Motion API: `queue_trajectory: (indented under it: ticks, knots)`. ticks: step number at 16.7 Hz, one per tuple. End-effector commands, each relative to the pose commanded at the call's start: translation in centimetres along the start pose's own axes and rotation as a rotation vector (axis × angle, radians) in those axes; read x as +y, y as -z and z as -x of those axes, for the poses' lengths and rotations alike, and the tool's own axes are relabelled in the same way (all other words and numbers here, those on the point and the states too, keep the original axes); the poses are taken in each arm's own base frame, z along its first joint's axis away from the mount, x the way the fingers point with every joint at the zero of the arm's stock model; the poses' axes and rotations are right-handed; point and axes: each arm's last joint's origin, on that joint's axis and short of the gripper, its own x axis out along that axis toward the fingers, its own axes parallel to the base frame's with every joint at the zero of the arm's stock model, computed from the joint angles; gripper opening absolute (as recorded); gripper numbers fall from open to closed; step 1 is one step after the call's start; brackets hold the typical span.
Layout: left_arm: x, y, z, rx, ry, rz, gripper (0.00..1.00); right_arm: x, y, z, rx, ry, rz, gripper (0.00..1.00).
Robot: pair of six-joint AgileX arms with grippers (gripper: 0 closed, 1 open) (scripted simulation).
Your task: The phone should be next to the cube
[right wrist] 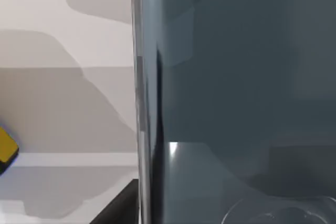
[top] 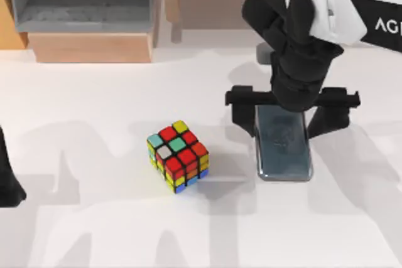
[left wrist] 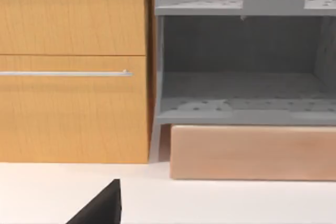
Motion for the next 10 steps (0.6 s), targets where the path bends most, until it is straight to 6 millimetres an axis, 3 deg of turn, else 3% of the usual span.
queue_trajectory:
  ticks: [3,10]
  knots:
    - [0.0,0.0,0.0,0.0,0.0,0.0,1.0,0.96,0.42,-0.74,0.02,0.02,0.01,0.0]
    - [0.0,0.0,0.0,0.0,0.0,0.0,1.0,0.83,0.37,-0.69,0.02,0.018,0.004,0.0]
